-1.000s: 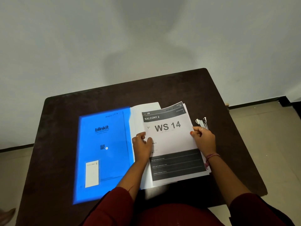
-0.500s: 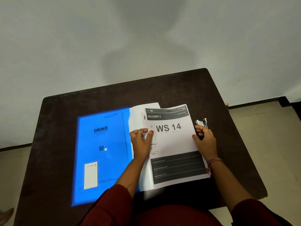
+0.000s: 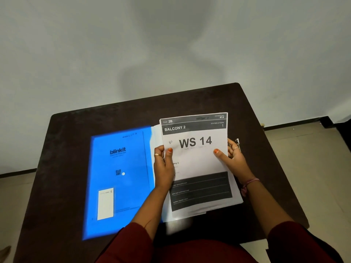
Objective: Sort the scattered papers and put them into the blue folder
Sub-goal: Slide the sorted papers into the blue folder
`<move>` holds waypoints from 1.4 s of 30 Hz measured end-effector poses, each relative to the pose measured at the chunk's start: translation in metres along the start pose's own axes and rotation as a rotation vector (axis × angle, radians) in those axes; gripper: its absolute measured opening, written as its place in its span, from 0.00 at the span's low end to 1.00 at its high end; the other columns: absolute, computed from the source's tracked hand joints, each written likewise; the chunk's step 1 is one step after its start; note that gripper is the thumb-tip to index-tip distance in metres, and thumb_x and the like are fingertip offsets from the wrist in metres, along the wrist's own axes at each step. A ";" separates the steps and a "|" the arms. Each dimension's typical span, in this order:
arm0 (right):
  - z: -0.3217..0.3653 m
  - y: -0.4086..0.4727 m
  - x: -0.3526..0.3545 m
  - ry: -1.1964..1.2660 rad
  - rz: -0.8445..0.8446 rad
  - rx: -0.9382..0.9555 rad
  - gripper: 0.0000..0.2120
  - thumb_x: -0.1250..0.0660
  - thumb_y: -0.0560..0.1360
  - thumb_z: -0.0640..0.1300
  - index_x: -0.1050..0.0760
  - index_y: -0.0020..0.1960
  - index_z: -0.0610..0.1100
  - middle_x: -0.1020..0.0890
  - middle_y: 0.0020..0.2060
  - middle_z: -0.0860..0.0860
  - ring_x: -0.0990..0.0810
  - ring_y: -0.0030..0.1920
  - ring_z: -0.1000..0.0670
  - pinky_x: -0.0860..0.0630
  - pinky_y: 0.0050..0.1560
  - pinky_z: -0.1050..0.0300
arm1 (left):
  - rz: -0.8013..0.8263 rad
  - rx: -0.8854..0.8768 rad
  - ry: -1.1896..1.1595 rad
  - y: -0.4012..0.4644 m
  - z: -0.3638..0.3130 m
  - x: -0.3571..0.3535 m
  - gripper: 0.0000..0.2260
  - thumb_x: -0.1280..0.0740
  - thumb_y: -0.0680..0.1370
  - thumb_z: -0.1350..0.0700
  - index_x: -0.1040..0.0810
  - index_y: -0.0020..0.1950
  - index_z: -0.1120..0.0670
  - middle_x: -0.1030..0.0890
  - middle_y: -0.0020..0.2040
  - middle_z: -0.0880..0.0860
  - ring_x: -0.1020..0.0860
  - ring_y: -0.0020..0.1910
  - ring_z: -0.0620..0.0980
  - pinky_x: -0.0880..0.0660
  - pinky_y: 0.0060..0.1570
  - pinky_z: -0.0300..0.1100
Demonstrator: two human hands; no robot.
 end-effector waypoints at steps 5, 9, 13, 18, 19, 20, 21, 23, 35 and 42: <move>-0.001 -0.007 -0.004 -0.025 0.019 0.008 0.36 0.28 0.70 0.51 0.41 0.73 0.49 0.26 0.66 0.52 0.26 0.64 0.50 0.28 0.65 0.49 | 0.026 -0.030 -0.125 0.005 -0.017 0.010 0.05 0.40 0.81 0.60 0.32 0.54 0.49 0.21 0.54 0.52 0.21 0.53 0.45 0.24 0.51 0.36; 0.009 -0.010 -0.011 -0.007 0.060 0.014 0.35 0.29 0.72 0.47 0.42 0.74 0.49 0.27 0.67 0.51 0.27 0.65 0.49 0.28 0.65 0.49 | 0.075 0.003 -0.238 0.004 -0.023 0.017 0.09 0.37 0.79 0.61 0.32 0.55 0.50 0.23 0.61 0.57 0.21 0.55 0.47 0.23 0.55 0.42; 0.023 -0.012 -0.017 0.071 0.117 -0.006 0.35 0.32 0.74 0.48 0.45 0.75 0.49 0.28 0.67 0.52 0.29 0.66 0.51 0.32 0.66 0.51 | 0.107 0.033 -0.311 0.000 -0.029 0.025 0.14 0.32 0.75 0.57 0.32 0.56 0.49 0.25 0.64 0.61 0.24 0.61 0.58 0.28 0.63 0.56; 0.022 -0.020 -0.038 0.220 0.208 -0.154 0.43 0.30 0.67 0.64 0.40 0.74 0.46 0.29 0.68 0.55 0.34 0.70 0.51 0.41 0.73 0.48 | 0.062 0.008 -0.378 0.000 -0.035 0.037 0.18 0.39 0.80 0.65 0.35 0.64 0.47 0.20 0.58 0.57 0.20 0.56 0.52 0.22 0.56 0.48; 0.019 -0.021 -0.042 0.243 0.225 -0.177 0.40 0.29 0.68 0.61 0.37 0.73 0.43 0.26 0.66 0.53 0.31 0.68 0.50 0.37 0.71 0.50 | 0.034 0.018 -0.385 0.002 -0.034 0.040 0.20 0.39 0.80 0.65 0.37 0.67 0.46 0.20 0.58 0.55 0.20 0.55 0.51 0.22 0.56 0.47; 0.017 -0.023 -0.046 0.243 0.237 -0.197 0.34 0.29 0.69 0.56 0.33 0.70 0.42 0.23 0.63 0.51 0.26 0.65 0.49 0.31 0.67 0.52 | -0.002 0.036 -0.386 0.004 -0.032 0.044 0.22 0.40 0.80 0.65 0.38 0.69 0.45 0.20 0.58 0.55 0.20 0.56 0.50 0.23 0.56 0.47; 0.017 -0.025 -0.049 0.222 0.258 -0.190 0.26 0.30 0.72 0.51 0.29 0.66 0.43 0.20 0.60 0.49 0.22 0.61 0.49 0.26 0.62 0.54 | -0.042 0.058 -0.381 0.007 -0.028 0.049 0.22 0.40 0.81 0.65 0.38 0.70 0.46 0.20 0.60 0.56 0.20 0.56 0.51 0.23 0.56 0.48; 0.014 -0.030 -0.049 0.138 0.267 -0.148 0.17 0.32 0.75 0.42 0.27 0.63 0.45 0.18 0.56 0.49 0.19 0.56 0.50 0.24 0.59 0.55 | -0.122 0.107 -0.359 0.011 -0.020 0.059 0.21 0.41 0.81 0.65 0.39 0.71 0.48 0.22 0.62 0.59 0.21 0.56 0.52 0.22 0.53 0.45; -0.032 -0.066 0.002 0.017 0.000 -0.118 0.21 0.37 0.77 0.37 0.35 0.69 0.45 0.24 0.60 0.45 0.23 0.57 0.46 0.24 0.60 0.50 | -0.084 0.343 0.934 -0.012 0.044 0.096 0.38 0.34 0.77 0.45 0.52 0.78 0.57 0.53 0.77 0.59 0.55 0.76 0.61 0.49 0.69 0.66; -0.036 -0.067 0.017 0.033 0.018 -0.158 0.23 0.36 0.77 0.35 0.35 0.70 0.41 0.23 0.56 0.46 0.22 0.51 0.50 0.21 0.49 0.59 | 0.039 0.365 1.066 -0.025 0.052 0.098 0.38 0.38 0.77 0.44 0.55 0.78 0.58 0.53 0.78 0.56 0.56 0.76 0.62 0.46 0.66 0.70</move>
Point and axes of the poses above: each hand's wrist, its own y-axis towards the middle knuckle, its own x-axis out of the back of the hand, z = x × y, the point moved 8 cm from there along y, towards the middle knuckle
